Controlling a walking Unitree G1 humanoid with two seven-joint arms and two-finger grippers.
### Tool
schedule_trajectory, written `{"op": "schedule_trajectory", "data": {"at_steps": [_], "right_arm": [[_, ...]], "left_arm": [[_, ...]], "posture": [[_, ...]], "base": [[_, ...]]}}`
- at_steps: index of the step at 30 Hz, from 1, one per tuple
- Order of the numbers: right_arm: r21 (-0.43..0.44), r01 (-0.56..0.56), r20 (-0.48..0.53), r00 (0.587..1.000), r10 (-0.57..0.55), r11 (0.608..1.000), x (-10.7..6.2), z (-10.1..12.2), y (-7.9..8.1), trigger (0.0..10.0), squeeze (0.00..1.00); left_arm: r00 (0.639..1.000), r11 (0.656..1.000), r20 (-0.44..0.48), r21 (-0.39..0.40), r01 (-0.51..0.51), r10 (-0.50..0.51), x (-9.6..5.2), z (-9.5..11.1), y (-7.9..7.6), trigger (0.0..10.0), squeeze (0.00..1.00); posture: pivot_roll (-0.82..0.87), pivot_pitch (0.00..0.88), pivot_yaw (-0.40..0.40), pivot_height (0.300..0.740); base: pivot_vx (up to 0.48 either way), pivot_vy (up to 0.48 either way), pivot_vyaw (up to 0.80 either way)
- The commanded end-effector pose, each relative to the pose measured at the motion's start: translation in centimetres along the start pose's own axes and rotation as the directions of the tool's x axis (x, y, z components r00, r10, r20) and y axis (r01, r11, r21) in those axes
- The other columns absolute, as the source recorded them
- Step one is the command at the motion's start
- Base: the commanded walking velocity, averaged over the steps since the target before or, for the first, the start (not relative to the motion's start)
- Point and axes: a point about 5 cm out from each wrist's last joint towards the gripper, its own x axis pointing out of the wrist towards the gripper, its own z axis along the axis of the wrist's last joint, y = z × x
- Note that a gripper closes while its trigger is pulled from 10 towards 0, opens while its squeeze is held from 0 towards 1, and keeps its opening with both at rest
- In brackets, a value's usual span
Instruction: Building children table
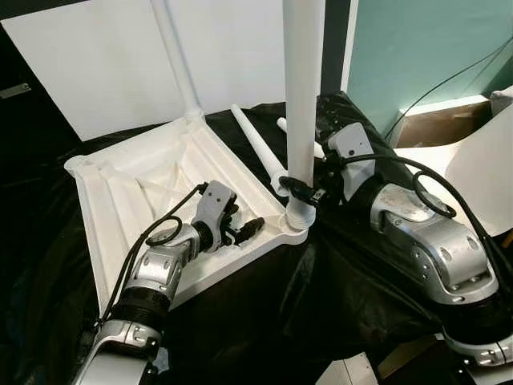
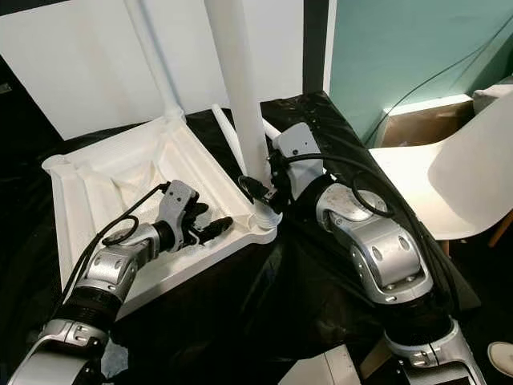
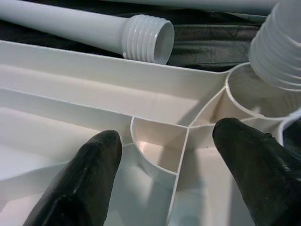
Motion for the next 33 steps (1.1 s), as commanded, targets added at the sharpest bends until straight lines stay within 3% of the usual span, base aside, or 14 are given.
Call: {"op": "schedule_trajectory", "data": {"at_steps": [1, 5, 6, 13, 27, 33], "right_arm": [[0.001, -0.011, 0.017, 1.000, 0.011, 1.000, 0.0, 0.4, 0.4, 10.0, 0.00], [0.003, -0.012, 0.018, 1.000, 0.012, 1.000, 0.0, 0.3, 0.4, 10.0, 0.00], [0.007, -0.016, 0.020, 1.000, 0.016, 1.000, 0.1, 0.3, 0.5, 10.0, 0.00], [0.009, -0.026, 0.028, 0.999, 0.026, 1.000, 0.4, 0.4, 0.8, 10.0, 0.00], [0.015, -0.014, 0.017, 1.000, 0.013, 1.000, 0.0, 0.2, 0.7, 10.0, 0.00], [0.011, -0.021, -0.001, 1.000, 0.021, 1.000, -0.2, -0.3, 0.7, 10.0, 0.00]], "left_arm": [[0.996, 0.996, -0.002, 0.025, 0.087, -0.087, -0.5, -0.2, -0.3, 10.0, 0.00], [0.994, 0.993, 0.003, 0.041, 0.108, -0.108, -0.7, -0.2, -0.3, 10.0, 0.00], [0.995, 0.995, -0.046, 0.036, 0.093, -0.092, -0.5, -0.9, 0.0, 10.0, 0.00], [0.991, 0.998, -0.117, 0.025, 0.061, -0.058, 0.1, -2.1, 0.3, 10.0, 0.00], [0.982, 0.998, -0.180, -0.039, 0.051, -0.057, 0.6, -3.1, -0.3, 10.0, 0.00], [0.981, 0.998, -0.188, -0.026, 0.054, -0.058, 0.9, -3.2, -0.3, 10.0, 0.00]], "posture": [[-0.20, 0.000, 0.138, 0.740], [-0.19, 0.000, 0.139, 0.740], [-0.19, 0.000, 0.139, 0.740], [-0.19, 0.000, 0.145, 0.740], [-0.19, 0.000, 0.152, 0.740], [-0.19, 0.000, 0.154, 0.740]], "base": [[0.000, 0.000, 0.00], [0.000, 0.000, 0.00], [0.000, 0.000, 0.00], [0.000, 0.000, 0.00], [0.000, 0.000, 0.00], [0.000, 0.000, 0.00]]}}
